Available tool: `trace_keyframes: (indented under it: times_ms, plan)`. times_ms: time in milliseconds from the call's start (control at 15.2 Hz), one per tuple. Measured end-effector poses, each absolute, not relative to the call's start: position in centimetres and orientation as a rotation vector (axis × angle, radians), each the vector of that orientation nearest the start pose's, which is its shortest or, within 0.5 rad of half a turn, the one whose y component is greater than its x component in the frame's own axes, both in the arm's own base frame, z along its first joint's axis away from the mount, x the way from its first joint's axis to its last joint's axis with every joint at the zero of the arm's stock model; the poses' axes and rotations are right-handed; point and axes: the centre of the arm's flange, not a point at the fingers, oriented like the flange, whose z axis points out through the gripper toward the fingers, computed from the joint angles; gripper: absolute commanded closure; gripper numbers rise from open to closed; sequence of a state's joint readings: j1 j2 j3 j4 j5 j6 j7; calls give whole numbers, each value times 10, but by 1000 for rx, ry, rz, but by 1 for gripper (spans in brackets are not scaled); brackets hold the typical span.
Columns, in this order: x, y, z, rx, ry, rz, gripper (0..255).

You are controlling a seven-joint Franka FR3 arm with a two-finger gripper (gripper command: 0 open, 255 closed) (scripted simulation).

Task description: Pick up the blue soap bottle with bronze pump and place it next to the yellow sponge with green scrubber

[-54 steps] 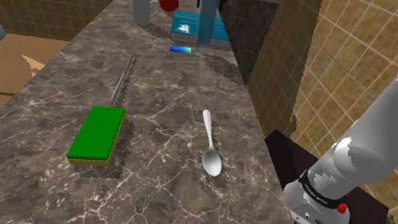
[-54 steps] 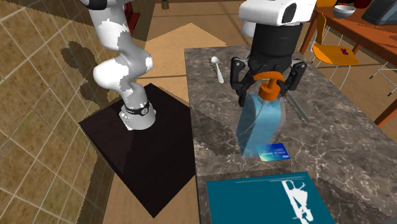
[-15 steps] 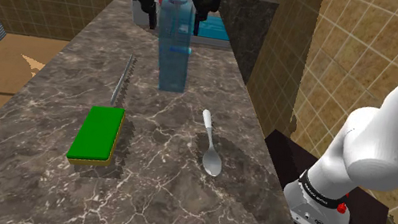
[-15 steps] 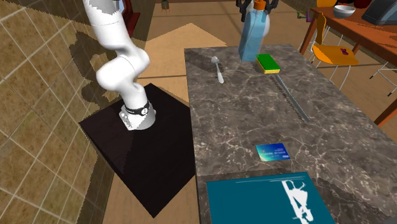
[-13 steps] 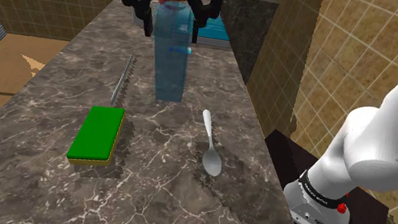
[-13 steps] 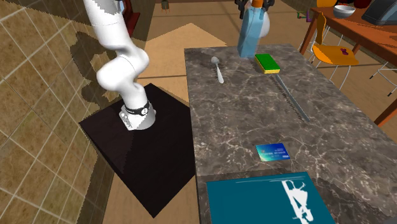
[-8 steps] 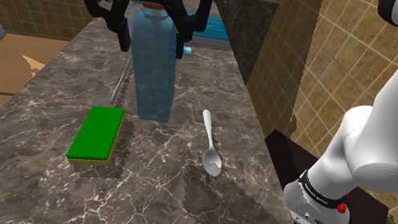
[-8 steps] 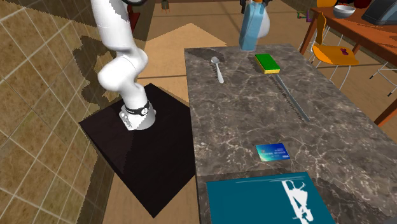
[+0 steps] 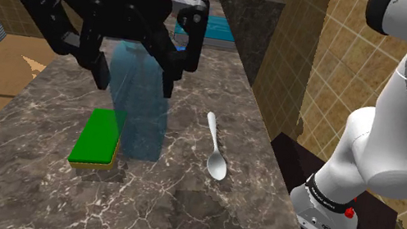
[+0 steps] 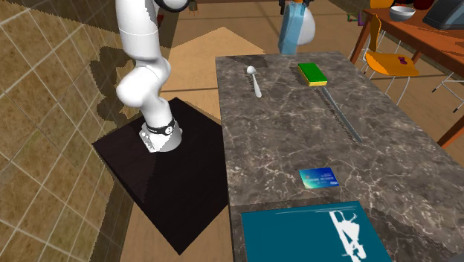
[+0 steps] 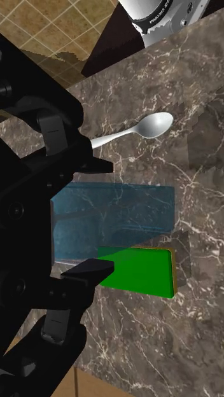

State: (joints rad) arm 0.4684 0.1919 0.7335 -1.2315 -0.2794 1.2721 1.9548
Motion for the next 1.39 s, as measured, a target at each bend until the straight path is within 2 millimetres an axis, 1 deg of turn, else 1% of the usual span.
trace_keyframes:
  times_ms: [792,924,1188,1254,1386]
  plan:
    - [282,494,610,-2967,1297,-233,255]
    - [282,494,606,-2967,1297,-233,255]
    - [282,494,605,-2967,1297,-233,255]
    - [282,494,605,-2967,1297,-233,0]
    - [282,494,605,-2967,1297,-233,0]
